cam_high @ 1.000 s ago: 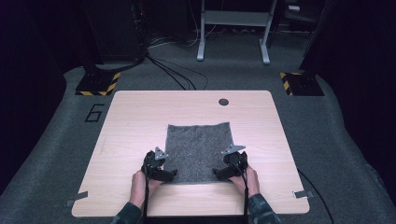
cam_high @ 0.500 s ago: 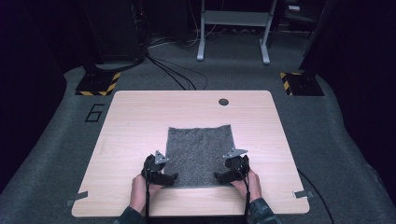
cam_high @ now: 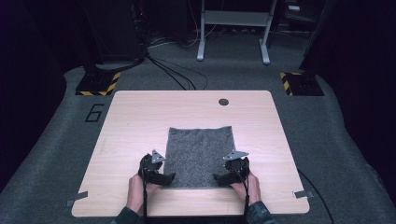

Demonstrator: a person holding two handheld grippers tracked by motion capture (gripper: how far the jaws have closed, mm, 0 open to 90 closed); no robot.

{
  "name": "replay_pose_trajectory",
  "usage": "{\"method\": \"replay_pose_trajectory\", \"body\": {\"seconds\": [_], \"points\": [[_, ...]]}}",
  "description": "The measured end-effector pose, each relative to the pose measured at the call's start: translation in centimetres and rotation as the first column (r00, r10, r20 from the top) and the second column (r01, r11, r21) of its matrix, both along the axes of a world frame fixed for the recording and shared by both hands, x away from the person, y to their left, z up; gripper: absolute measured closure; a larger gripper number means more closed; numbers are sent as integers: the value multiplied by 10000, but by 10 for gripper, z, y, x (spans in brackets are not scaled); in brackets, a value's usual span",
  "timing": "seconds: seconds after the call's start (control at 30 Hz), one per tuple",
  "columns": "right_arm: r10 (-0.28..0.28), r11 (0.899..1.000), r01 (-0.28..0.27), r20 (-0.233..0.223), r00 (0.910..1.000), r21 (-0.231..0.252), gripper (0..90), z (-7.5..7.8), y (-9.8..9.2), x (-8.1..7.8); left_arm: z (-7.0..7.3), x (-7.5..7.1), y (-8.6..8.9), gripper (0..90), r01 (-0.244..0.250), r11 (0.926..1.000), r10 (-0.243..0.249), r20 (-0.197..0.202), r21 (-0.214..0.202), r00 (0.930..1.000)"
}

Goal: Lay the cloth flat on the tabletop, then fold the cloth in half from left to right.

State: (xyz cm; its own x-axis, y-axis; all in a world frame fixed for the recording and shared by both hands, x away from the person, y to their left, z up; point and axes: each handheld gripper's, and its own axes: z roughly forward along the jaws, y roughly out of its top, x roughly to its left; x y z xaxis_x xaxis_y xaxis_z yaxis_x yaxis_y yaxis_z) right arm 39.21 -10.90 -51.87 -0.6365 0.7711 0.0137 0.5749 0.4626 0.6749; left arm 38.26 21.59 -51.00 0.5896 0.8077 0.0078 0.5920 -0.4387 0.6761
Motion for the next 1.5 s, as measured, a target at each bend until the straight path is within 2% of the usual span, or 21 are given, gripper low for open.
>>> {"method": "replay_pose_trajectory", "body": {"seconds": [0.13, 0.27, 0.4, 0.43, 0.6, 0.67, 0.7, 0.73, 0.77, 0.83, 0.87, 0.93, 1.1, 1.17, 1.2, 1.23, 1.3, 1.33, 1.37, 1.47, 1.5], "points": [[174, 9998, -175, 50, 9998, 114, 0, 9, 3, -3, 8, 7, 8, 54, -102, 9993, 100, -50, -358, 9999], [555, 9983, -558, 183, 9983, 190, 0, 18, 14, -7, 13, 16, 12, 29, -186, 9984, 182, -81, -525, 9998], [866, 9956, -873, 213, 9960, 334, 0, 23, 24, -9, 16, 26, 14, 19, -112, 9983, 101, -195, -565, 9998], [770, 9960, -774, 91, 9970, 456, 0, 25, 27, -11, 16, 30, 15, 15, -22, 9986, 8, -263, -534, 9997], [1282, 9896, -1294, 216, 9915, 625, 0, 28, 41, -13, 19, 46, 15, 2, -95, 9971, 66, -379, -751, 9993], [1296, 9891, -1292, -9, 9916, 710, 0, 29, 48, -16, 21, 52, 15, 2, -60, 9963, 23, -431, -854, 9991], [1401, 9875, -1398, 1, 9901, 728, 0, 29, 51, -16, 21, 54, 14, 3, -101, 9966, 72, -357, -814, 9993], [1525, 9857, -1530, 125, 9882, 703, 0, 29, 54, -16, 22, 57, 14, 3, -69, 9966, 31, -449, -826, 9990], [1502, 9855, -1500, 35, 9886, 791, 1, 30, 57, -18, 23, 60, 14, 3, -32, 9961, -11, -490, -878, 9988], [1748, 9814, -1746, 45, 9846, 802, 2, 31, 64, -20, 24, 65, 15, 2, -115, 9954, 73, -447, -953, 9990], [1825, 9796, -1820, 29, 9832, 849, 2, 31, 67, -21, 24, 68, 15, 2, -1, 9968, -37, -472, -799, 9989], [1998, 9764, -1994, 36, 9798, 825, 2, 31, 75, -22, 23, 74, 15, 2, -13, 9956, -49, -664, -934, 9978], [2344, 9683, -2346, 135, 9721, 858, 6, 30, 94, -23, 21, 90, 16, 2, -96, 9966, 37, -726, -813, 9974], [2545, 9637, -2541, 59, 9670, 814, 10, 30, 101, -24, 21, 97, 16, 2, -188, 9959, 113, -848, -881, 9963], [2636, 9606, -2636, 122, 9646, 881, 11, 29, 105, -24, 22, 100, 16, 1, -207, 9966, 142, -810, -792, 9966], [2685, 9600, -2675, -9, 9633, 832, 15, 29, 108, -24, 22, 103, 17, 2, -157, 9971, 96, -810, -743, 9967], [2856, 9545, -2862, 186, 9582, 843, 23, 28, 116, -25, 21, 109, 16, 2, -221, 9961, 140, -953, -851, 9953], [3005, 9509, -2991, -55, 9538, 792, 28, 29, 120, -25, 21, 112, 15, 2, -268, 9960, 192, -893, -848, 9958], [3050, 9490, -3041, 19, 9524, 827, 34, 28, 125, -26, 21, 114, 15, 2, -267, 9962, 190, -928, -825, 9955], [3262, 9423, -3260, 95, 9453, 763, 91, 26, 139, -29, 19, 123, 13, 9, -273, 9959, 183, -1042, -859, 9944], [3379, 9392, -3367, -64, 9412, 667, 135, 27, 143, -30, 18, 126, 13, 16, -304, 9960, 218, -1018, -837, 9946]]}}
